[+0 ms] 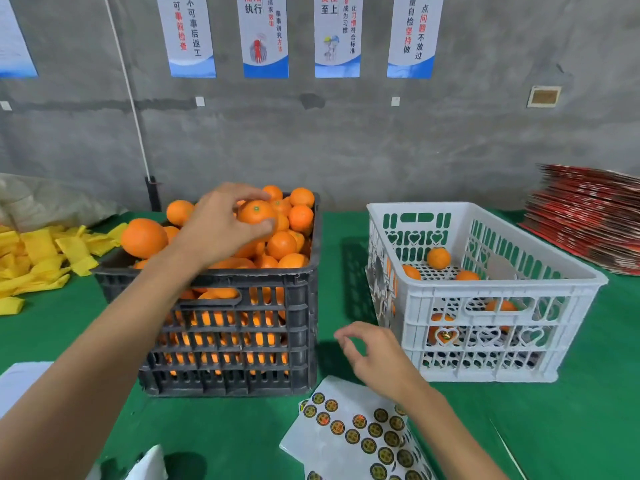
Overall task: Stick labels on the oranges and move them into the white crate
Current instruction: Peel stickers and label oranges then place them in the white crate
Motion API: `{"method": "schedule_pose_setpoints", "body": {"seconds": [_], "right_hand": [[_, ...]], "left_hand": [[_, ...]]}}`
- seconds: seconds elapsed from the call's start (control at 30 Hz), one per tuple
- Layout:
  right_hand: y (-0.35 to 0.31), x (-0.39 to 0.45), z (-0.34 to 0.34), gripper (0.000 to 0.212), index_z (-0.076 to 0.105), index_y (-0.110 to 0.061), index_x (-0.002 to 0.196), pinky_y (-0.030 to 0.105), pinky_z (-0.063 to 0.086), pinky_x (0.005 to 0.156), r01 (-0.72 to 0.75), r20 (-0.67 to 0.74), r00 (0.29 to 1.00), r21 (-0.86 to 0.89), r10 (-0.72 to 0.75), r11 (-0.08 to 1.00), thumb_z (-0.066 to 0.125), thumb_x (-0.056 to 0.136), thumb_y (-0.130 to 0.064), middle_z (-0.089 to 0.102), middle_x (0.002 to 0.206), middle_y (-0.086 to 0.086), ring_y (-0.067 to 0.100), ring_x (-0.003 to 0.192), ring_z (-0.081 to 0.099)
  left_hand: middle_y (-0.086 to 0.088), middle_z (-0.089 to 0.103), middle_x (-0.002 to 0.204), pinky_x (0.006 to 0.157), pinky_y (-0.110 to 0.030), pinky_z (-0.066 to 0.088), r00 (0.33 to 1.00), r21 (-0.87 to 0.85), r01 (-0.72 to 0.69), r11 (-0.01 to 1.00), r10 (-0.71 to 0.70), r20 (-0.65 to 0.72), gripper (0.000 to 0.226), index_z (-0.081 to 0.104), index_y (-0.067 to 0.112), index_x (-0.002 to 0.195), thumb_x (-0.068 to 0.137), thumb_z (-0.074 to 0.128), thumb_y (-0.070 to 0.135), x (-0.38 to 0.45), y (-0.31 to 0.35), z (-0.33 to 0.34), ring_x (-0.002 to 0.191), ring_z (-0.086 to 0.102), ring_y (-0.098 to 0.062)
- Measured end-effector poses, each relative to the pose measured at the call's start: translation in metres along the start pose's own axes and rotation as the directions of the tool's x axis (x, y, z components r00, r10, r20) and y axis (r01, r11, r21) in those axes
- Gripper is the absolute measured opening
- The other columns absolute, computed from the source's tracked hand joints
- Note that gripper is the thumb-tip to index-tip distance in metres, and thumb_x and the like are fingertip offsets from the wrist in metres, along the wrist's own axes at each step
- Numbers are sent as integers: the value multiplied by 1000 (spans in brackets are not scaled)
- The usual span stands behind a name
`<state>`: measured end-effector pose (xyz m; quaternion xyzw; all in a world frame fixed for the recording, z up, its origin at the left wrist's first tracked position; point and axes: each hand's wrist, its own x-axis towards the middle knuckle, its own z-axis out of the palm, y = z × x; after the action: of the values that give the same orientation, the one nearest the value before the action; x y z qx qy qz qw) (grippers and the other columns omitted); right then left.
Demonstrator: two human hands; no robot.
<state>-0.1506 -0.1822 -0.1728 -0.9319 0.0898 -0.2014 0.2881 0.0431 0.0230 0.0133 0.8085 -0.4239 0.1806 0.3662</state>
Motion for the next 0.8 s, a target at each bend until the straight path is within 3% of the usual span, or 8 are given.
{"method": "schedule_pose_setpoints", "body": {"seconds": [0.07,0.13,0.23,0.37,0.6,0.73,0.8], "right_hand": [[4,-19,16,21,73,-38,112,33,51,105,-48,194,981,118,24,992,55,101,-32,68,118,-23,-6,110,60],[11,-35,34,25,71,-39,113,32,48,108,-44,319,948,123,3,991,57,95,-49,64,122,-27,-8,114,57],[22,-48,53,63,65,-37,131,23,33,116,-34,345,939,65,10,997,63,82,-76,48,138,-38,-15,130,39],[31,-51,62,76,64,-29,136,21,25,119,2,335,942,70,-26,998,64,79,-78,45,140,-36,-16,132,31],[37,-52,69,53,72,-22,128,19,31,114,112,283,952,18,-112,994,61,94,-60,52,140,-24,-8,130,38],[35,-55,74,28,79,-27,110,21,48,96,-57,180,983,212,18,976,69,93,-46,61,126,-30,-5,122,50],[34,-53,74,19,80,-28,105,18,48,92,-145,194,977,313,86,939,73,92,-40,61,122,-31,-4,121,52]], "left_hand": [[2,64,118,98,-33,47,998,-43,-10,999,13,67,43,70,31,121,79,82,35,-1,5,27,107,59,-14],[-1,65,120,101,-32,45,993,-42,-2,999,8,121,41,71,24,121,82,82,29,1,4,48,113,59,-17],[8,67,117,91,-25,40,990,-66,56,996,-47,134,37,72,26,118,83,81,32,3,-5,56,111,59,-11],[16,65,116,89,-27,40,988,-80,86,993,-74,133,33,71,30,114,83,80,35,0,-13,55,109,57,-7],[15,63,115,87,-29,41,993,-67,59,996,-51,110,35,70,29,117,84,80,36,-3,-13,56,105,56,-8],[12,64,119,88,-29,41,993,-73,63,995,-55,100,37,70,26,118,83,80,34,-5,-11,55,109,56,-9],[11,64,122,90,-29,41,993,-70,72,995,-64,102,38,70,26,119,83,80,34,-5,-11,55,112,56,-10]]}}
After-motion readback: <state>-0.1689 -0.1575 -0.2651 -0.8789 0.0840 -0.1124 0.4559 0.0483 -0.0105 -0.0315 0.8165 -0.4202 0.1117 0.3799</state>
